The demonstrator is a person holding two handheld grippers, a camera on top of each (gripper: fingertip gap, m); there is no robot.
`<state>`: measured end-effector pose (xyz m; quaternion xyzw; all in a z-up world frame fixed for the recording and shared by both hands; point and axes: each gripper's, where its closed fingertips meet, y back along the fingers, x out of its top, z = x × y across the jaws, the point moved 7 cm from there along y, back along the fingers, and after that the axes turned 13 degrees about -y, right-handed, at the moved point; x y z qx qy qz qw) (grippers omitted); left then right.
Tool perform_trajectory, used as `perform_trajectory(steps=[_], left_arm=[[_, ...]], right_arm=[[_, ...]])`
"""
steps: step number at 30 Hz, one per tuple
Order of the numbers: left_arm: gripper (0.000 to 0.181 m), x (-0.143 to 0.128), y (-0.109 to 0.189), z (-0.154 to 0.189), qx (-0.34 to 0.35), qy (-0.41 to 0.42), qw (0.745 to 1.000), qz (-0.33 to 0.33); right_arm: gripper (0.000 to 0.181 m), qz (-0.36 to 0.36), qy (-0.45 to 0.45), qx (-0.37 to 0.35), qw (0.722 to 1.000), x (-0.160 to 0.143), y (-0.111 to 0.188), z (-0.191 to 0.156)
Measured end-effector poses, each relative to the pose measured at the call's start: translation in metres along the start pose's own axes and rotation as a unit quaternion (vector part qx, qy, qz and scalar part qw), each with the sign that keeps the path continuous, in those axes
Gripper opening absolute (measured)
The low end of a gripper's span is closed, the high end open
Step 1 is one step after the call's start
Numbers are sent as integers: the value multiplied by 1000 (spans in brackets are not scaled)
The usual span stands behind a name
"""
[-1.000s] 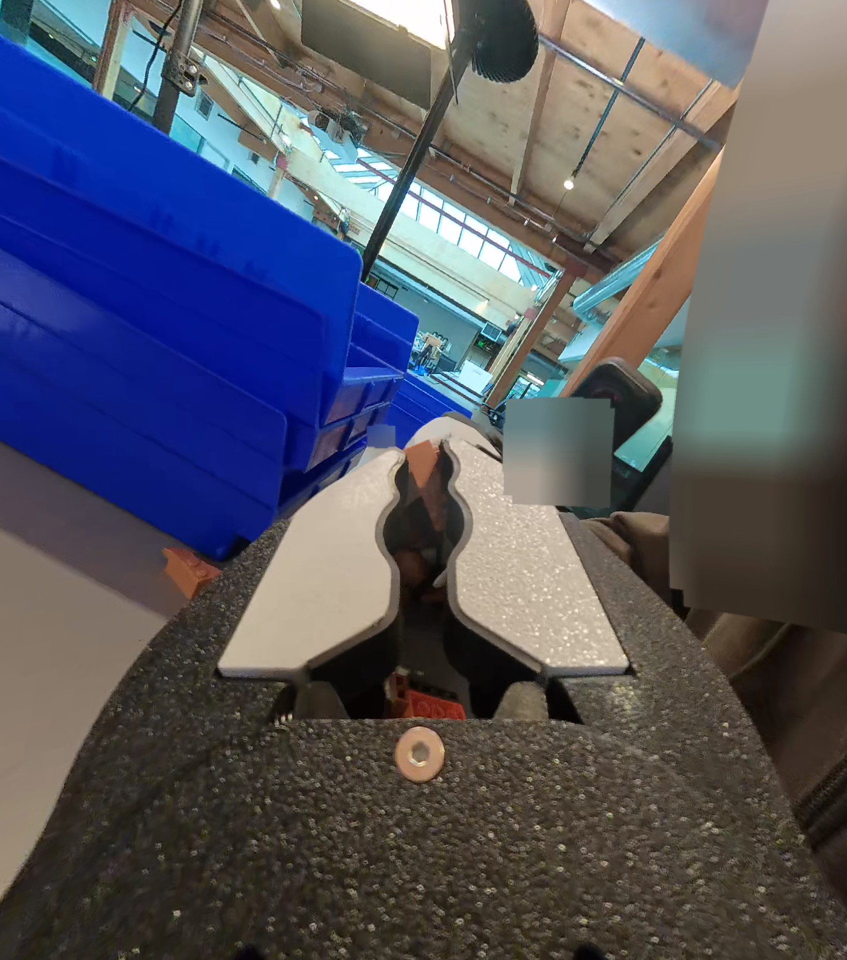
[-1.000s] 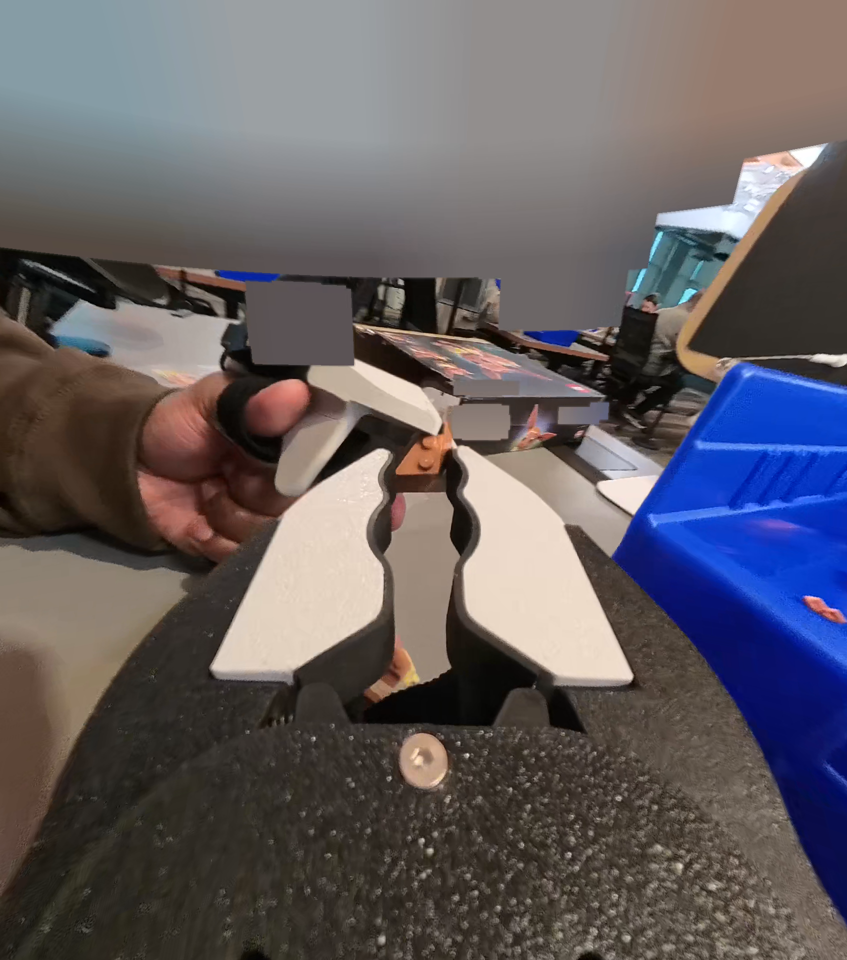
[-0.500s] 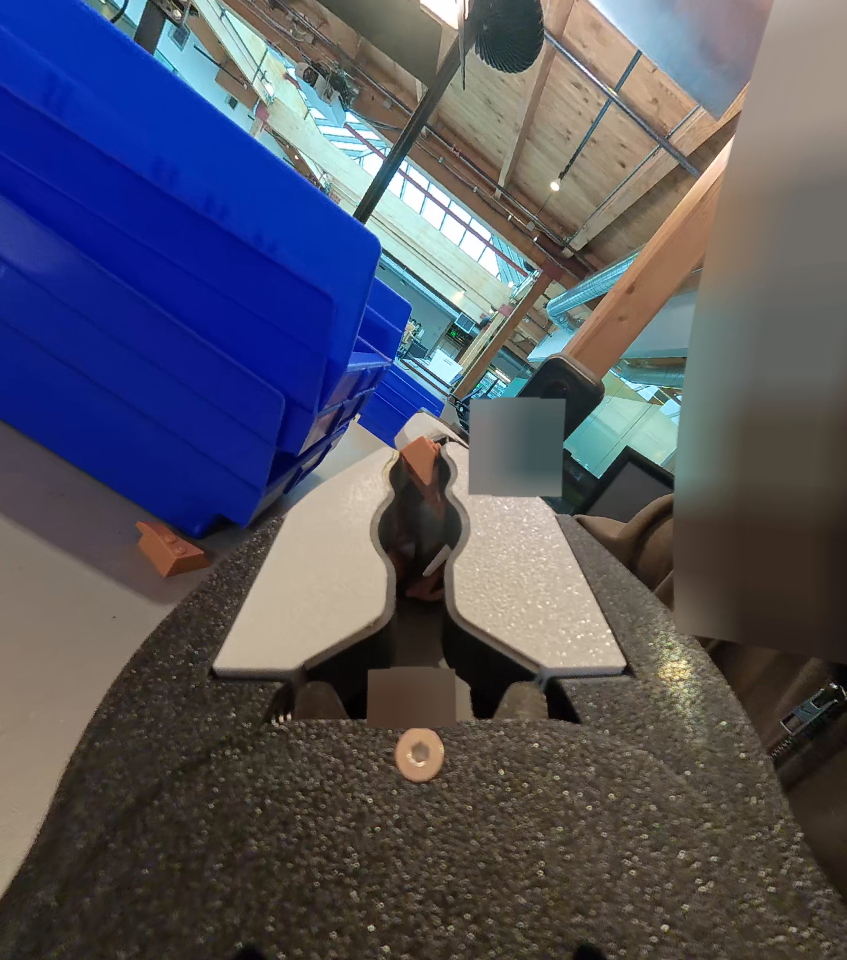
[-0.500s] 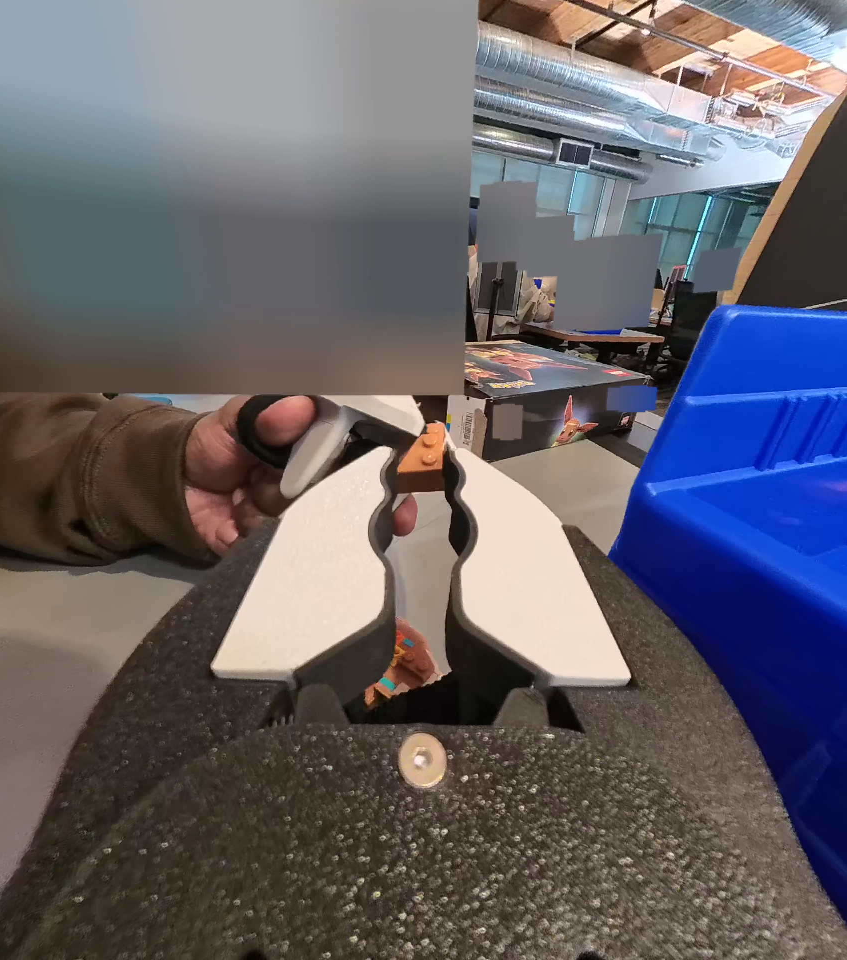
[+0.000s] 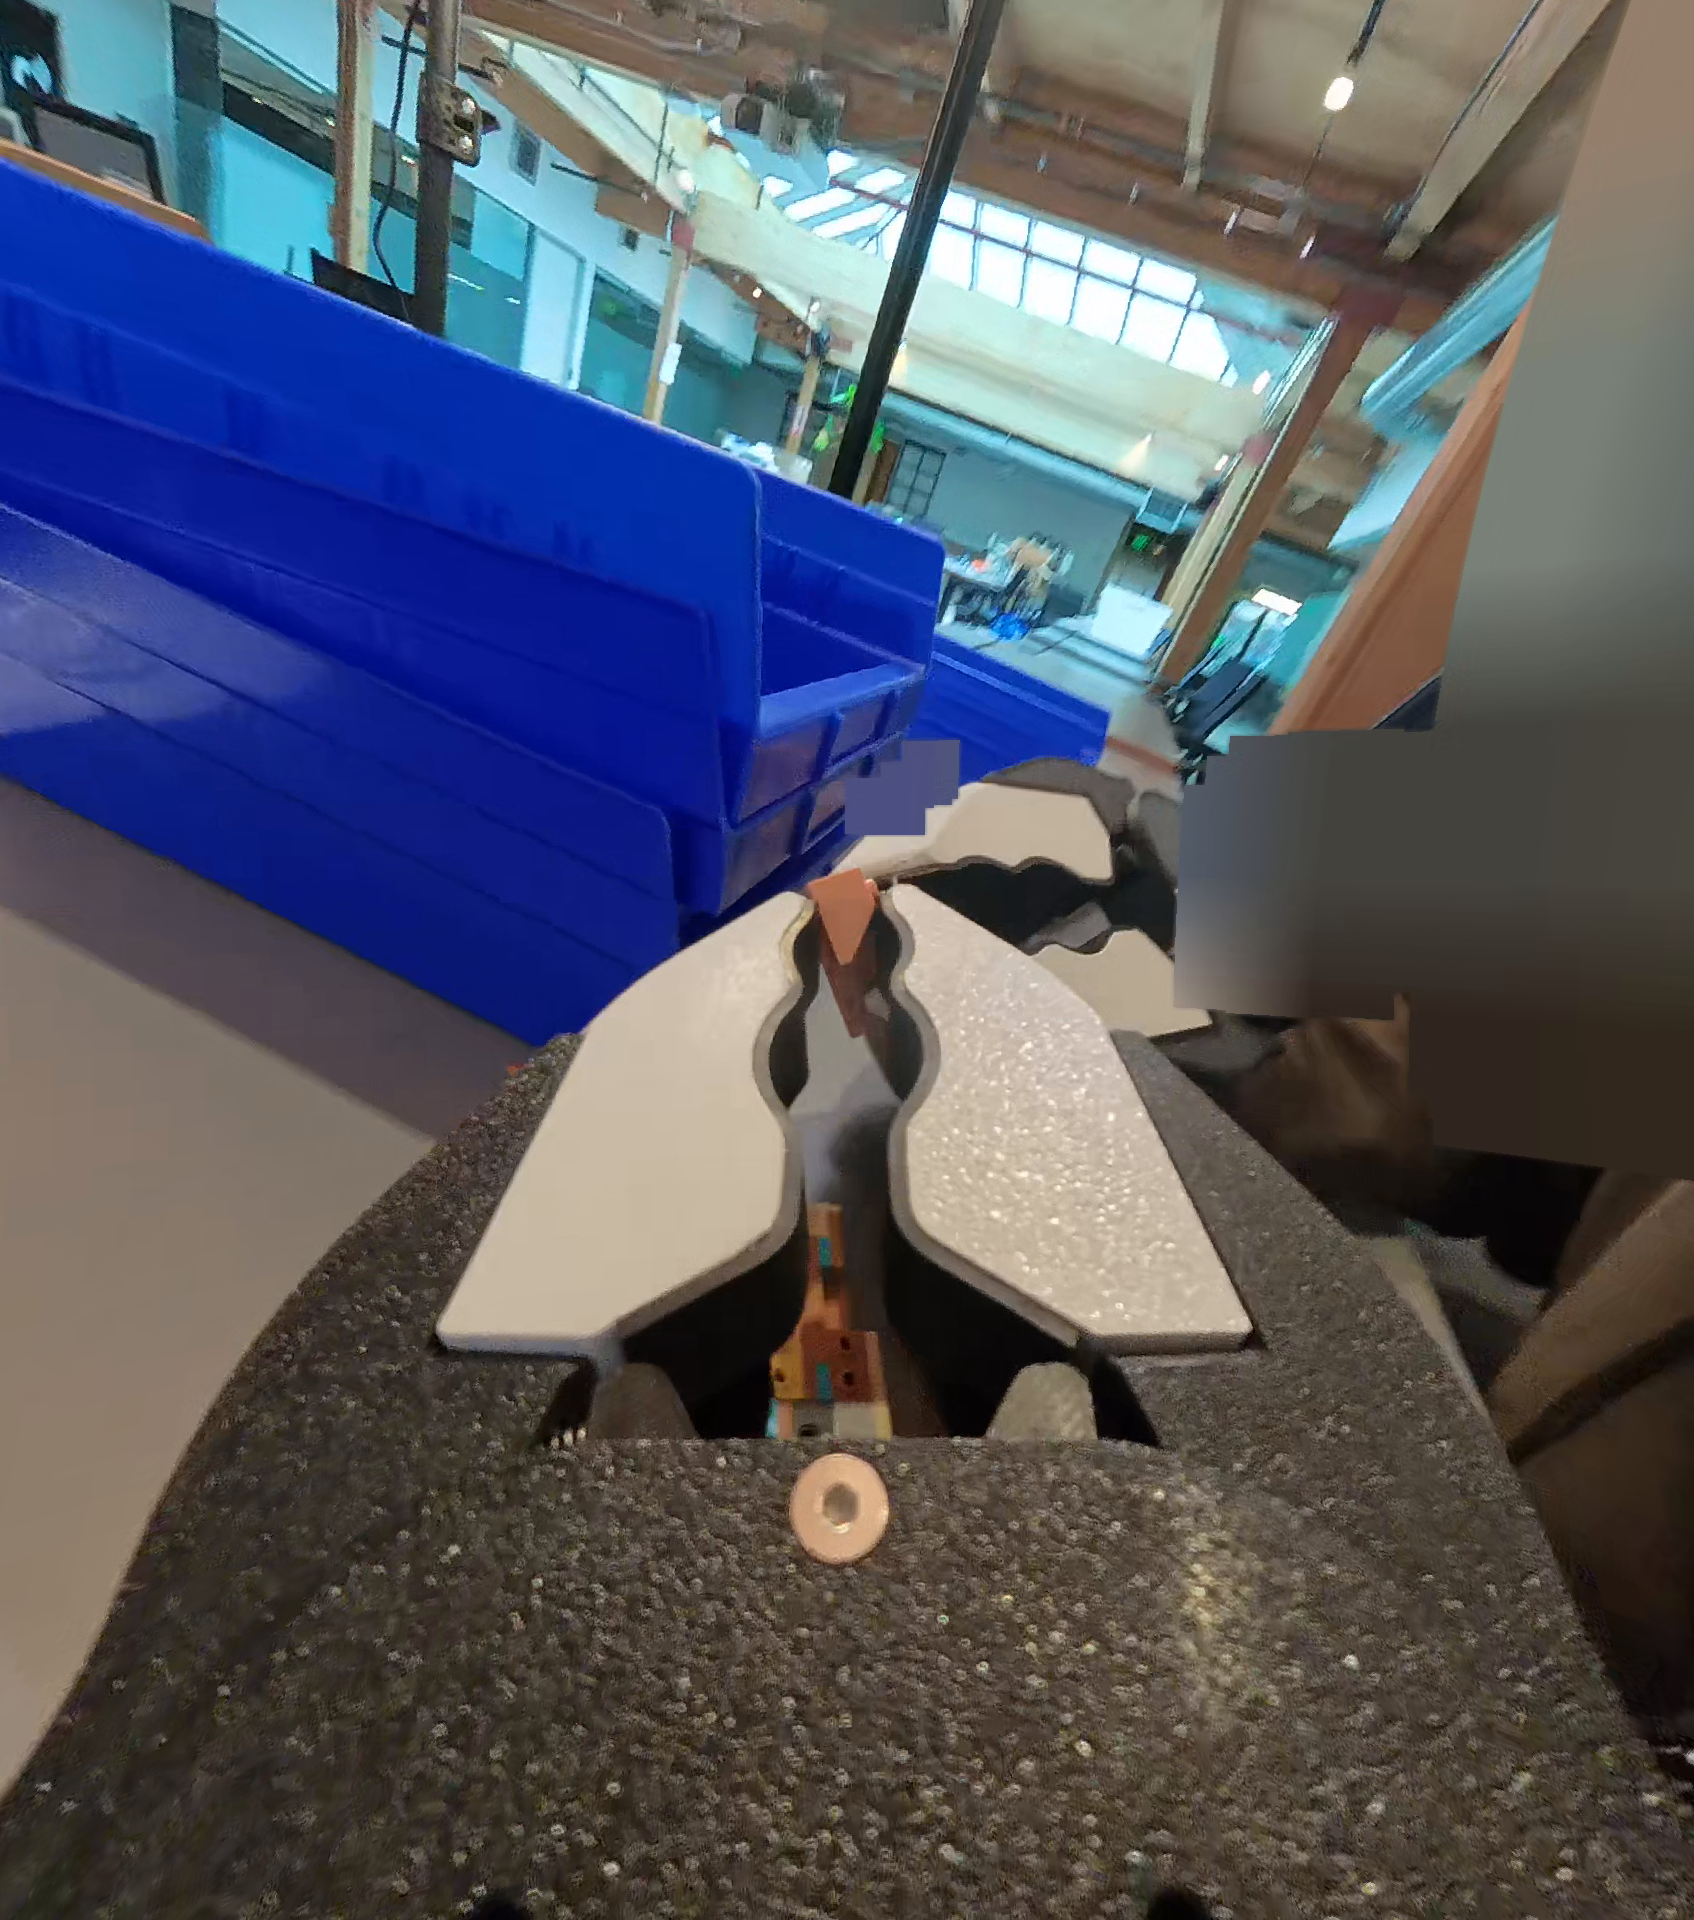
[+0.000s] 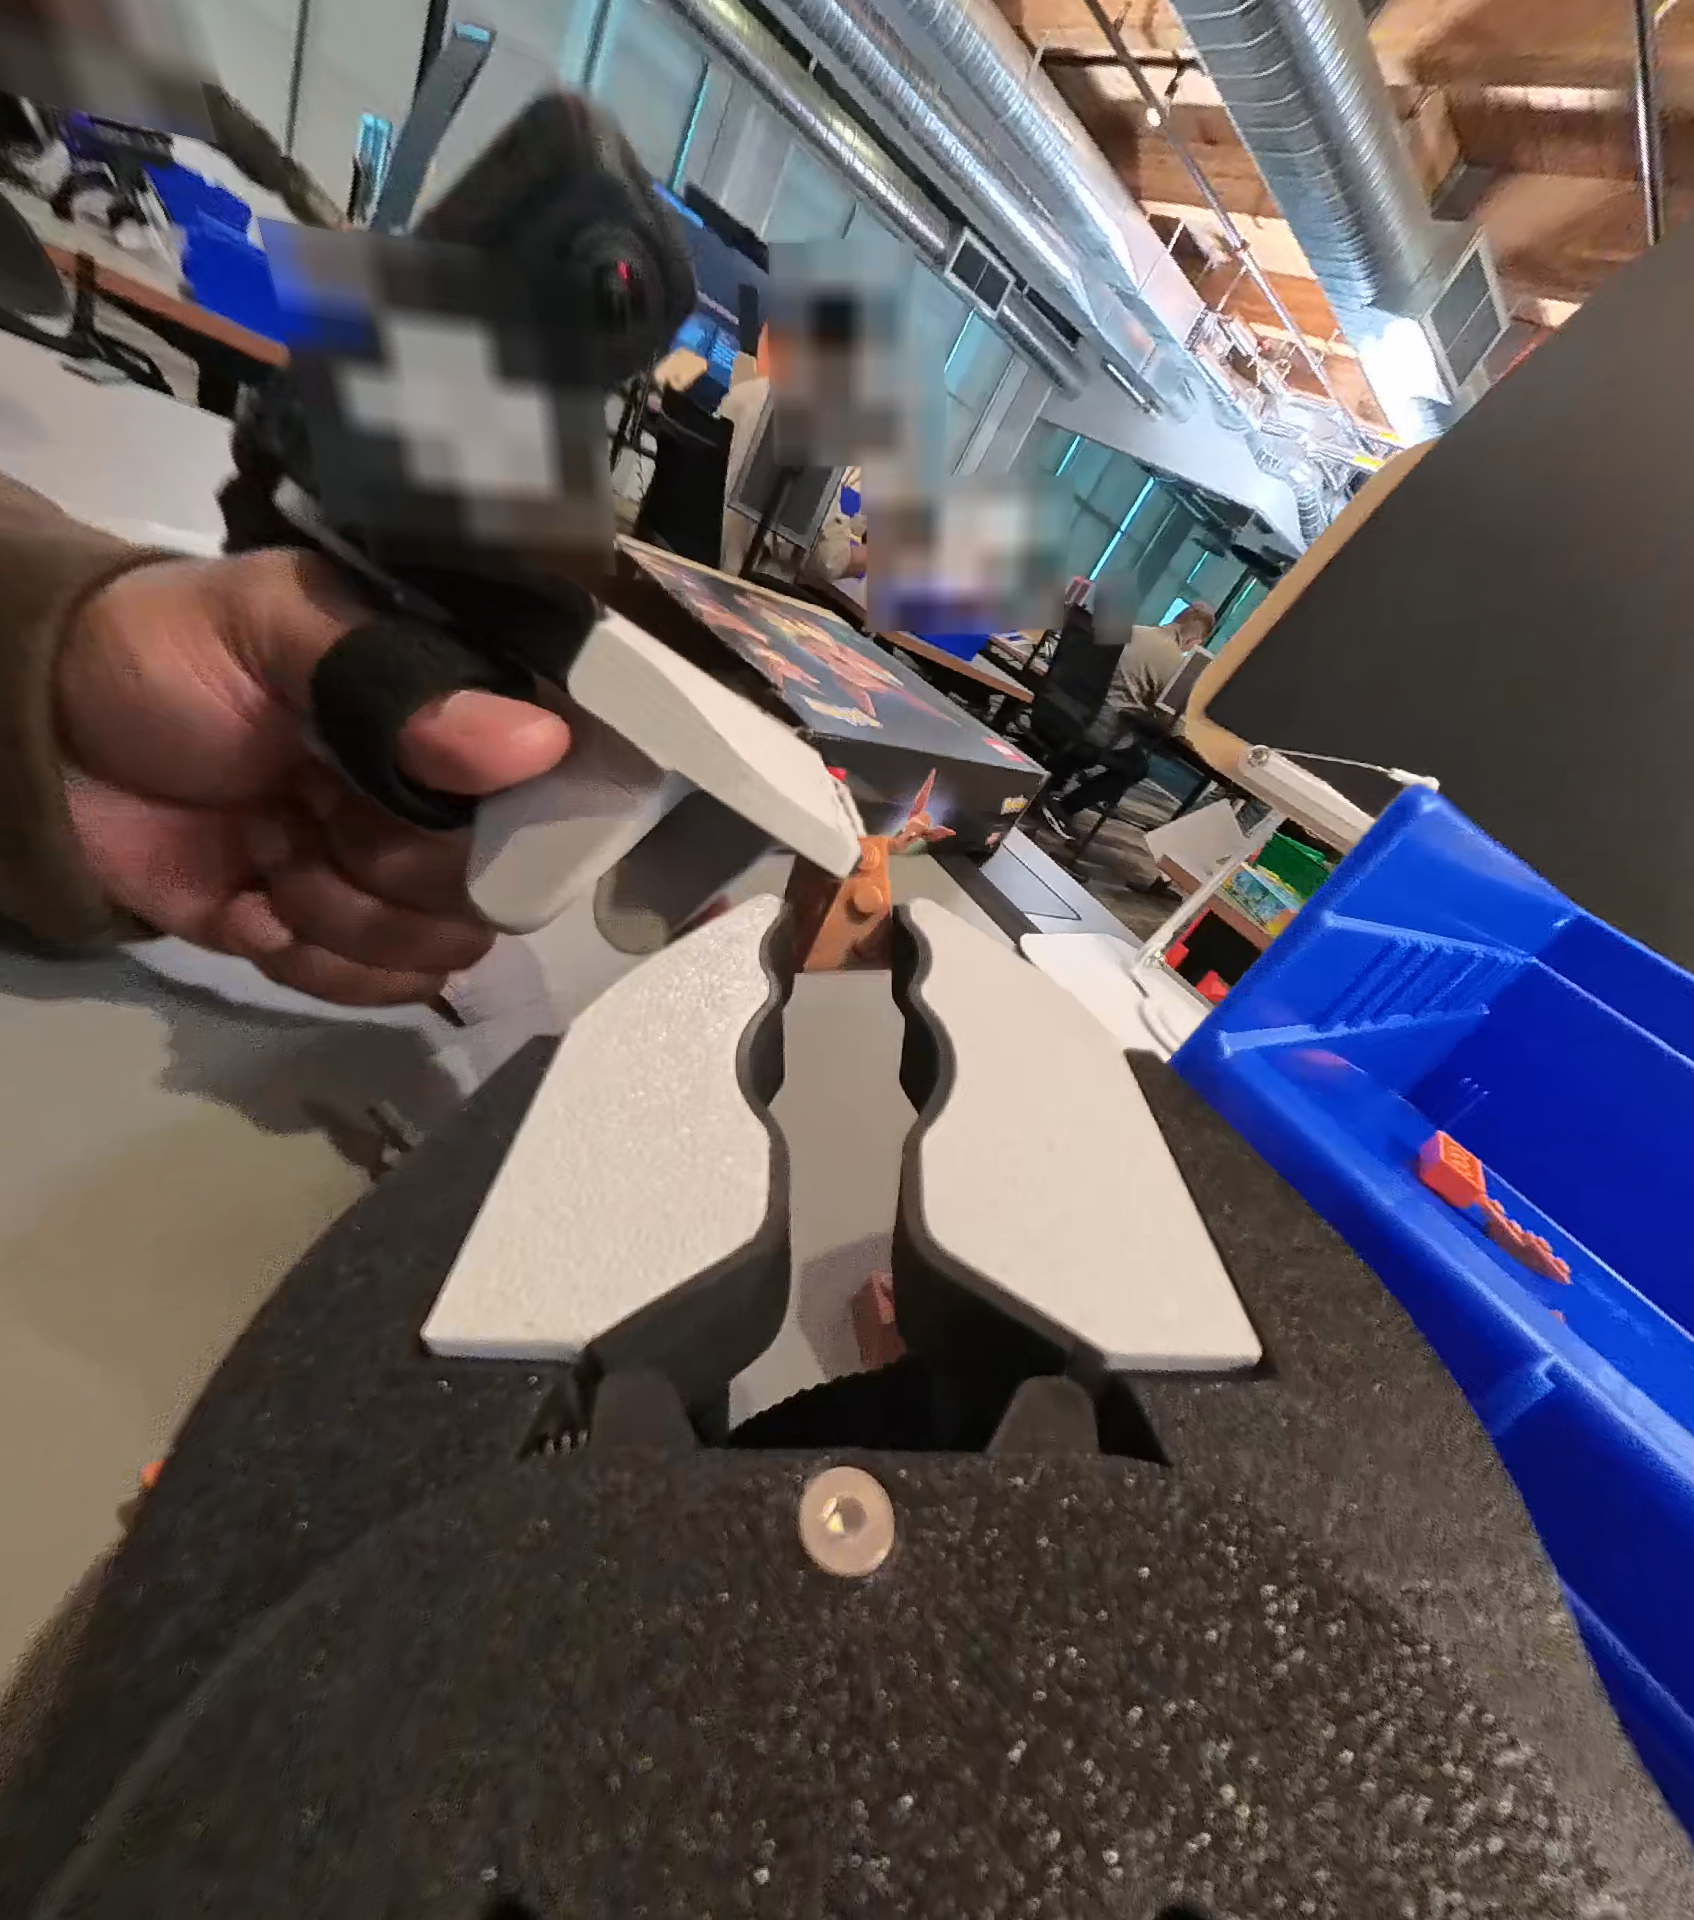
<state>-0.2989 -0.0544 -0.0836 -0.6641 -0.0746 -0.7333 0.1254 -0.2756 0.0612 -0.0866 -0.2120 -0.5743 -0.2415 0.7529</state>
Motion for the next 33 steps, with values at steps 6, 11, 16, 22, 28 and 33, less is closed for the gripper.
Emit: perform_trajectory(steps=[6,11,16,22,28,33], left_arm=[[9,4,2,6,1,-99,994,-36],[10,7,3,17,-7,-202,978,-59],[10,7,3,17,-10,-216,975,-58],[10,7,3,18,-14,-214,975,-51],[9,8,3,20,-13,-223,974,-49],[9,7,3,23,6,-253,966,-48]], right_arm=[[15,-21,4,29,999,2,1,0],[13,-7,-61,100,993,3,9,4],[13,-5,-113,129,985,2,9,7],[13,-1,-159,151,976,3,10,10],[12,-3,-187,164,969,4,11,11],[12,1,-234,186,954,3,11,14]])
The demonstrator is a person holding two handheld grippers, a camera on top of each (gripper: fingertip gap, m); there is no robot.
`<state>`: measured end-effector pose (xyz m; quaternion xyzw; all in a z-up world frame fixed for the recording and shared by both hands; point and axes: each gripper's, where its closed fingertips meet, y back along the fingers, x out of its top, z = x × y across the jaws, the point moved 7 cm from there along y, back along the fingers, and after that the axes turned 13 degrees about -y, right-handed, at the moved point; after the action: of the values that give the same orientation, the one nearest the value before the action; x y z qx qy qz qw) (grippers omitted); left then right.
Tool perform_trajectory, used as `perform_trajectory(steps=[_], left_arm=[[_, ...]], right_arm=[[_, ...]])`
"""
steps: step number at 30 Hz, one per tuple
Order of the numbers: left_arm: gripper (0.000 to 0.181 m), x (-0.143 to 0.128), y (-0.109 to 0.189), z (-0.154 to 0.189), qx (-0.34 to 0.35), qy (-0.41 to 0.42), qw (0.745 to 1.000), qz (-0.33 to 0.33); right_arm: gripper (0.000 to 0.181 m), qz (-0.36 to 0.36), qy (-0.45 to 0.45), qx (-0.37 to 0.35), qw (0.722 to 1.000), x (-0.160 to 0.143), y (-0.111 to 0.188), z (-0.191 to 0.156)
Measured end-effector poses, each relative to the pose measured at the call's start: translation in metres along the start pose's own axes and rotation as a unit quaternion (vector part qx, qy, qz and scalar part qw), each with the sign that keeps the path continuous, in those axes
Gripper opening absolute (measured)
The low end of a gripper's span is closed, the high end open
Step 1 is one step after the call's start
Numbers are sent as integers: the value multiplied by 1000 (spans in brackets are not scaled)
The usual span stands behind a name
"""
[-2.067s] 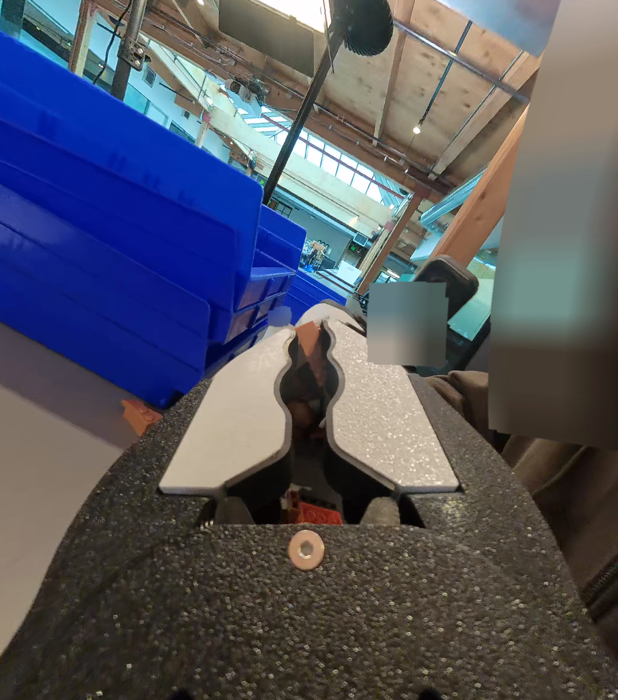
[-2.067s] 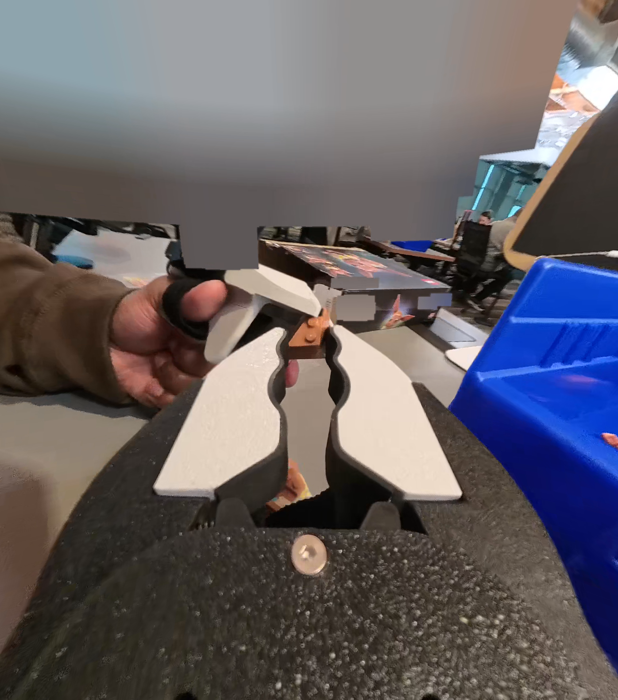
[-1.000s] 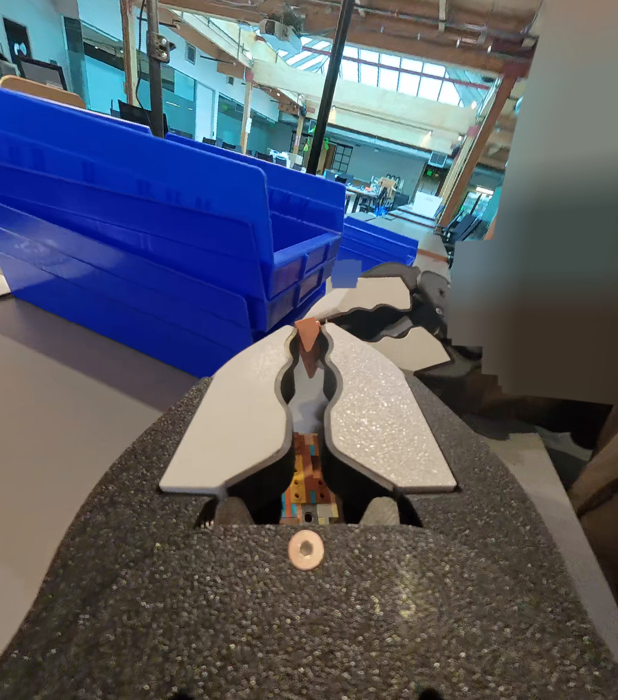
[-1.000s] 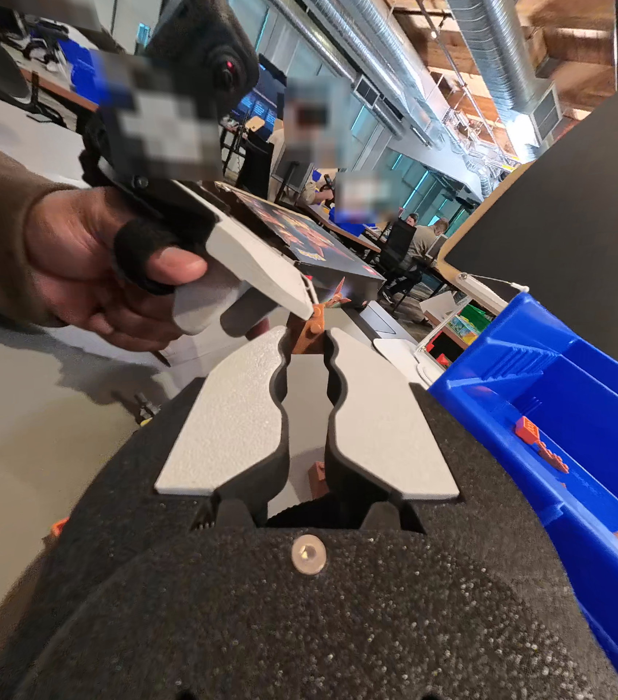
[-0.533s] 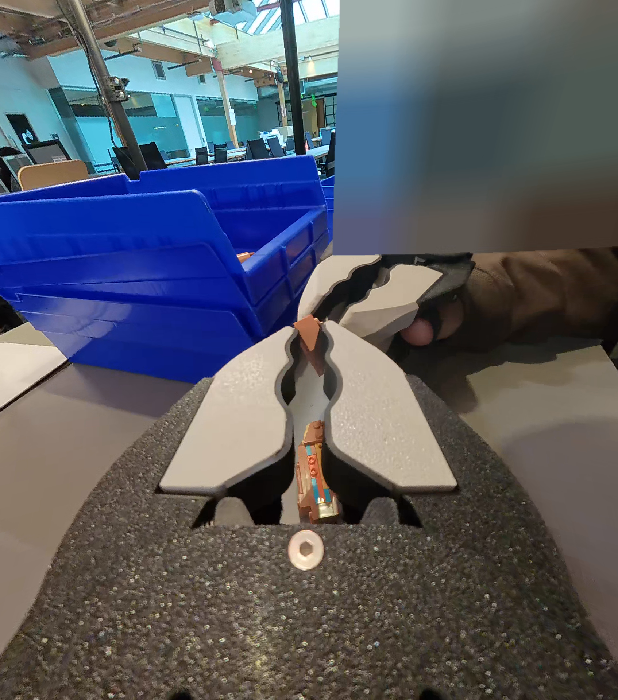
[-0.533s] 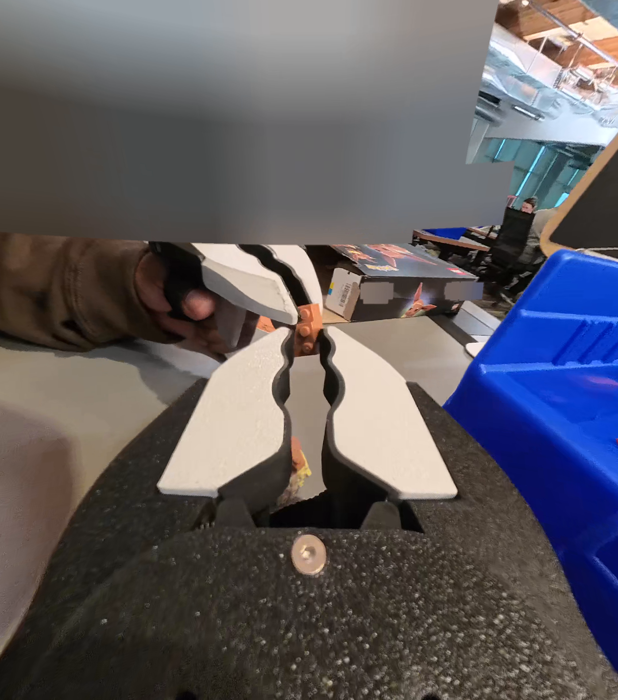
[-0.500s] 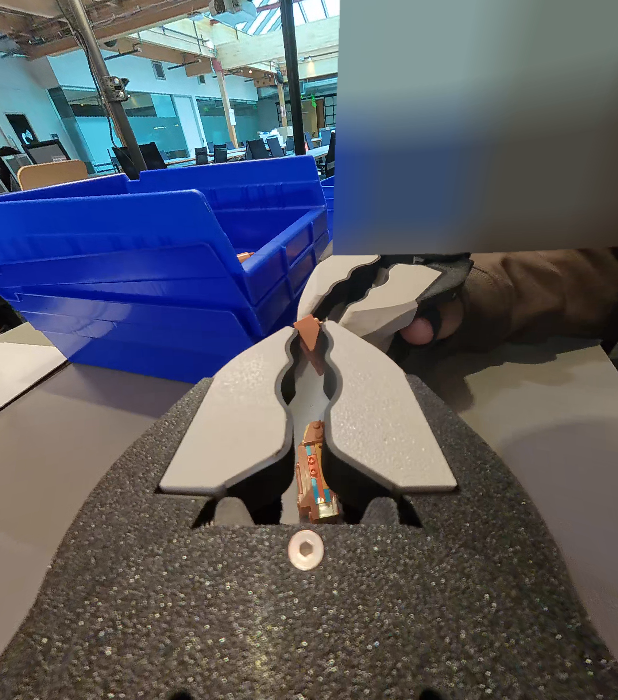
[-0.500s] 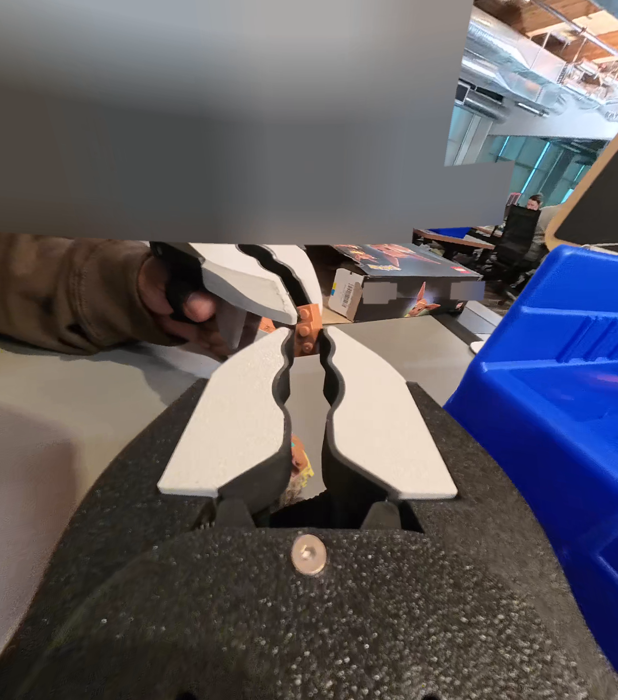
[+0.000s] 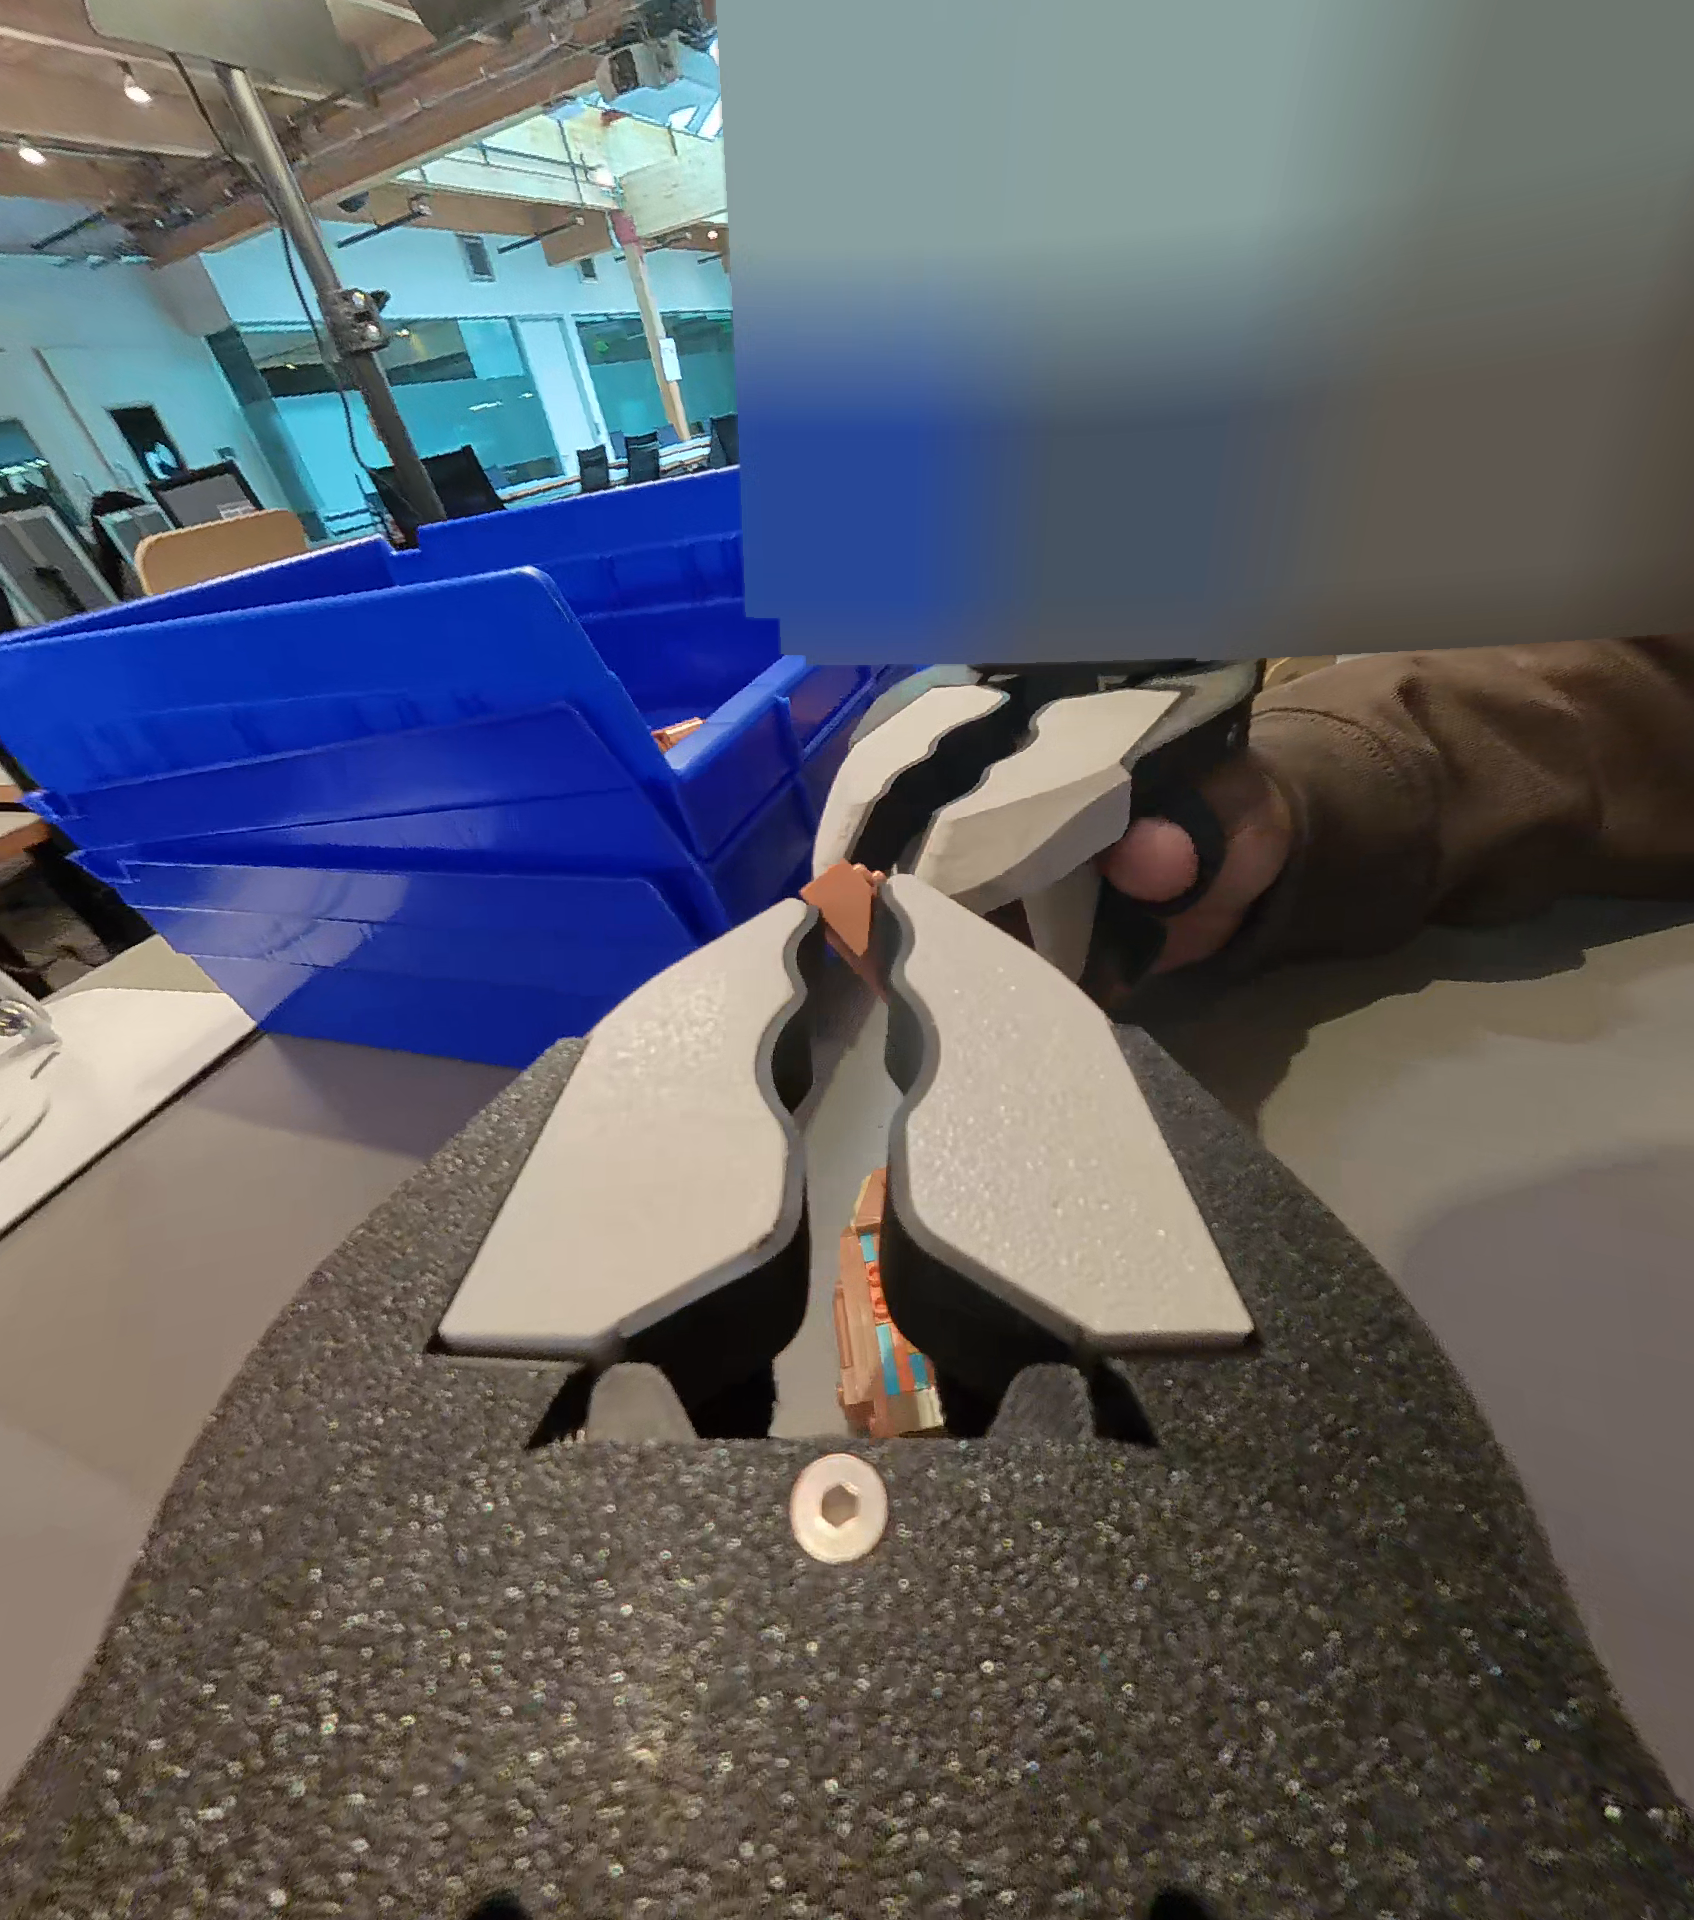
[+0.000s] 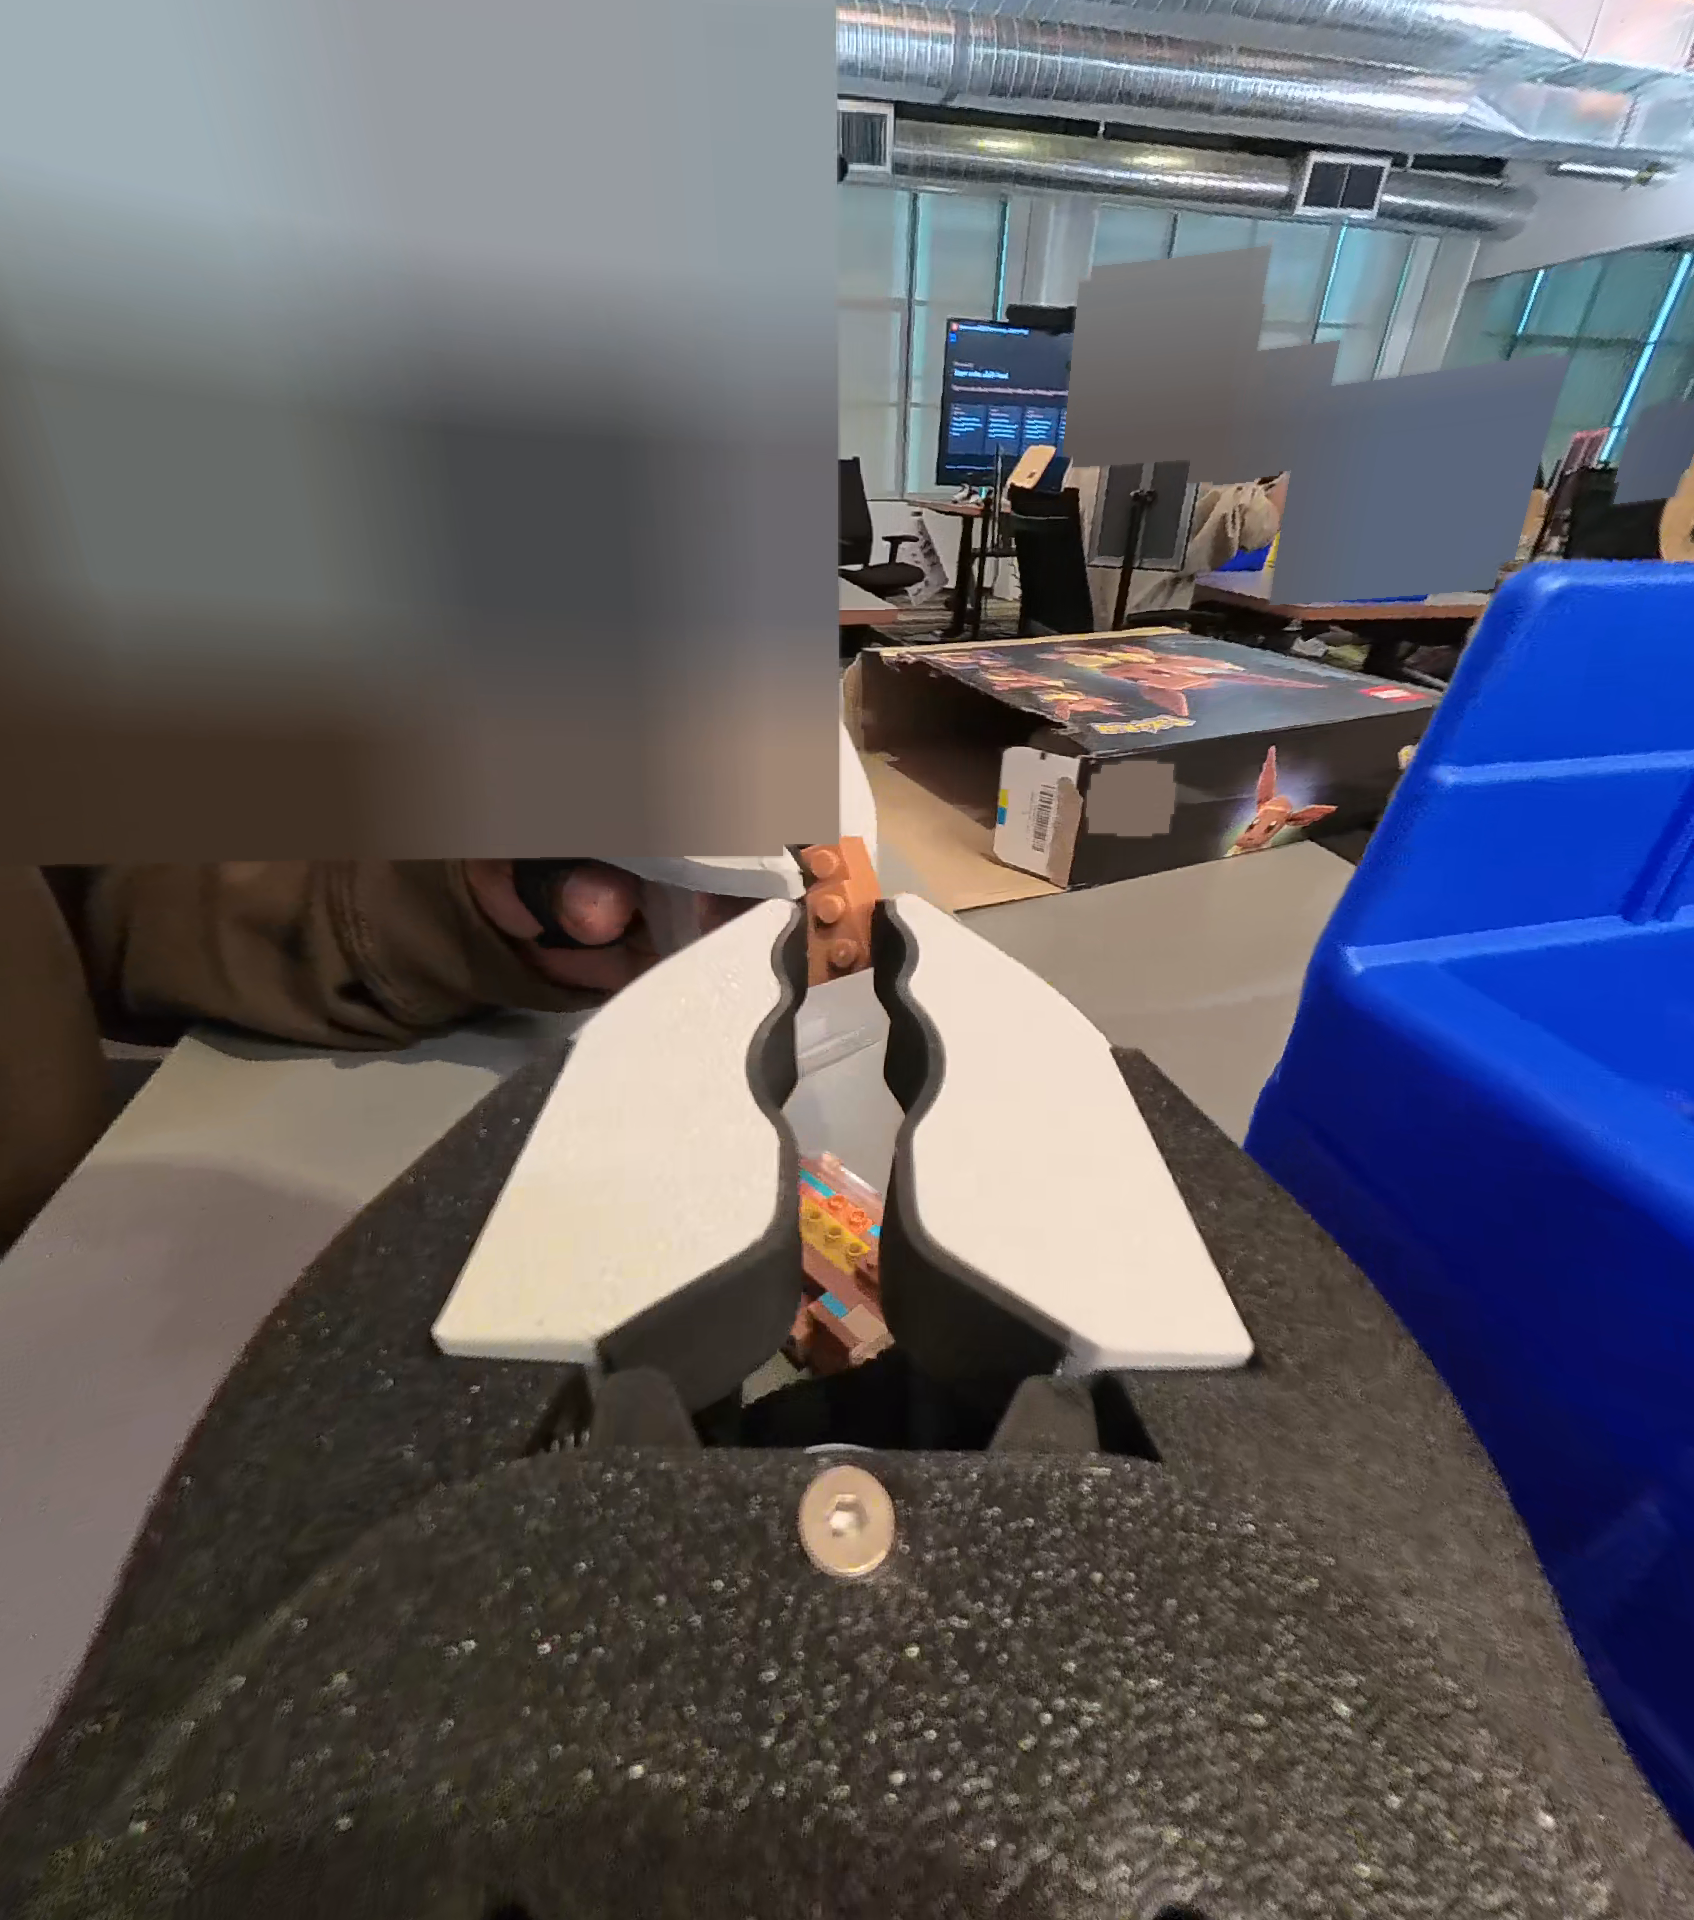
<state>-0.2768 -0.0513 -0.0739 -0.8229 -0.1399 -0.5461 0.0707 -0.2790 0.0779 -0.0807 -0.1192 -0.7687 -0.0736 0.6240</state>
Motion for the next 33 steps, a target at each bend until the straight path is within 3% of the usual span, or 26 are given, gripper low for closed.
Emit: perform_trajectory(steps=[4,10,15,22,30,31,33], left_arm=[[9,0,-1,2,22,-24,999,-15],[9,-9,-4,-2,11,61,998,-29],[9,-15,-6,-6,-2,130,991,-29],[9,-23,-8,-7,7,156,986,-50],[9,-33,-8,-10,-9,221,975,-23],[9,-42,-5,-17,33,245,968,-40],[8,-45,5,-34,50,293,955,-1]], right_arm=[[12,-4,18,-14,1000,-1,0,0],[11,-44,214,-120,968,-5,-3,-7],[11,-54,259,-147,953,-8,-4,-6],[11,-86,330,-191,920,-14,-8,-5],[10,-87,380,-210,897,-19,-10,-7],[10,-78,391,-195,896,-20,-11,-11],[10,-56,427,-178,885,-21,-14,-26]])
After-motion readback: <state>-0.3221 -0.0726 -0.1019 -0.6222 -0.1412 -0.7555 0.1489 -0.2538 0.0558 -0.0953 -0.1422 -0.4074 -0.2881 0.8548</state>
